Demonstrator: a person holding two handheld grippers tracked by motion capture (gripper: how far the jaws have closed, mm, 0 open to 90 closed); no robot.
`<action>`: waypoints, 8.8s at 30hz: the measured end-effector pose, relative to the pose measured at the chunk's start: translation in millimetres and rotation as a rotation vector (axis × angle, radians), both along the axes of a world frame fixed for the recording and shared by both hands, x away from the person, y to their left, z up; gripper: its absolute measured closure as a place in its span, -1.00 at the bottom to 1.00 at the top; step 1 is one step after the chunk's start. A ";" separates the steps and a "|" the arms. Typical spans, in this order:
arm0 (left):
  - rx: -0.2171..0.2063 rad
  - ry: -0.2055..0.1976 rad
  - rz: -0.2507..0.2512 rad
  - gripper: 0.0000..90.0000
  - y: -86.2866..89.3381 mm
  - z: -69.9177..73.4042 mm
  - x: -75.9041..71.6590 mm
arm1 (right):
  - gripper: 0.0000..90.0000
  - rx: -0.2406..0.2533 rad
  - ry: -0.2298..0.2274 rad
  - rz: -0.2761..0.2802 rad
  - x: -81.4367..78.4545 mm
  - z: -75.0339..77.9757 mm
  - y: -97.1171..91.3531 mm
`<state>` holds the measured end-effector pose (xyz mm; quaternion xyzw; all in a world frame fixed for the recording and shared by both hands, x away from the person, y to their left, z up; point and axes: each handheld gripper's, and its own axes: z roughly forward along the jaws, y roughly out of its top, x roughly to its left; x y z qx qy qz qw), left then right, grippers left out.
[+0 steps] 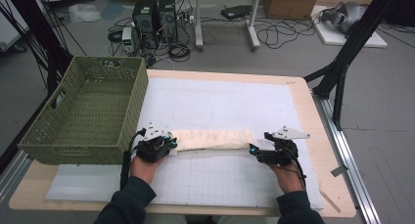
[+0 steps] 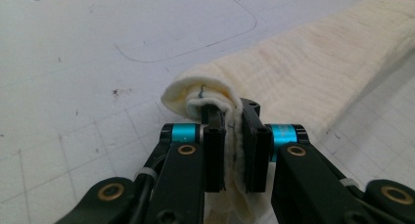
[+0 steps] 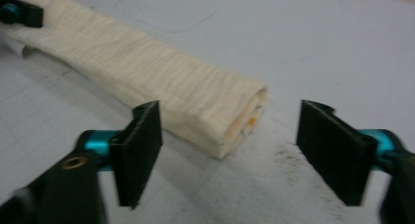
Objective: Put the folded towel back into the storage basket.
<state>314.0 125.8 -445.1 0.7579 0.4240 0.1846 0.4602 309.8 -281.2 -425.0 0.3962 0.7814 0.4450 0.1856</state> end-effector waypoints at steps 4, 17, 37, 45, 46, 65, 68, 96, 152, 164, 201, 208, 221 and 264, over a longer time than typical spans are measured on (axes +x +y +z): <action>-0.002 -0.001 -0.004 0.81 1.4 -2.8 0.8 | -0.11 -0.013 0.020 -0.019 8.5 -5.4 8.8; -0.008 -0.006 -0.002 0.80 5.3 -3.5 -0.2 | 0.21 -0.067 0.062 -0.036 19.1 -20.1 21.6; 0.027 -0.001 -0.007 0.81 2.4 -4.7 0.4 | 0.82 -0.069 0.099 0.016 16.4 -24.4 28.1; 0.022 -0.013 -0.015 0.81 4.1 -3.0 -1.1 | 0.86 -0.067 0.088 0.013 15.1 -21.8 27.2; 0.015 -0.015 -0.015 0.82 4.7 -2.2 -1.3 | 0.86 -0.063 0.088 0.010 15.1 -21.4 26.6; -0.083 -0.126 -0.052 0.82 8.5 38.4 -15.7 | 0.86 -0.024 -0.016 -0.008 6.5 11.3 15.7; -0.099 -0.135 -0.055 0.82 8.9 43.8 -16.1 | 0.86 -0.003 -0.037 -0.009 4.4 17.7 13.1; -0.125 -0.287 -0.032 0.82 39.2 118.4 -36.6 | 0.86 0.048 -0.173 0.049 28.9 89.6 38.0; -0.116 -0.413 0.250 0.82 179.0 132.3 -94.9 | 0.86 -0.021 -0.217 0.307 146.6 143.3 279.2; -0.094 -0.433 0.326 0.82 197.9 129.6 -99.4 | 0.86 -0.044 -0.225 0.345 163.5 150.0 331.4; -0.067 -0.354 0.533 -0.33 242.7 117.7 -76.2 | 0.31 -0.149 -0.230 0.307 190.5 127.1 417.3; -0.098 -0.385 0.487 -0.33 236.3 129.7 -82.5 | 0.22 -0.088 -0.224 0.339 184.9 143.0 379.4; -0.224 -0.303 0.284 -0.53 192.1 122.6 -66.2 | -0.48 0.032 -0.125 0.407 154.4 136.4 287.0; -0.232 -0.257 -0.216 -0.52 10.8 55.4 -27.9 | -0.75 -0.031 -0.178 -0.085 -19.8 42.4 -17.4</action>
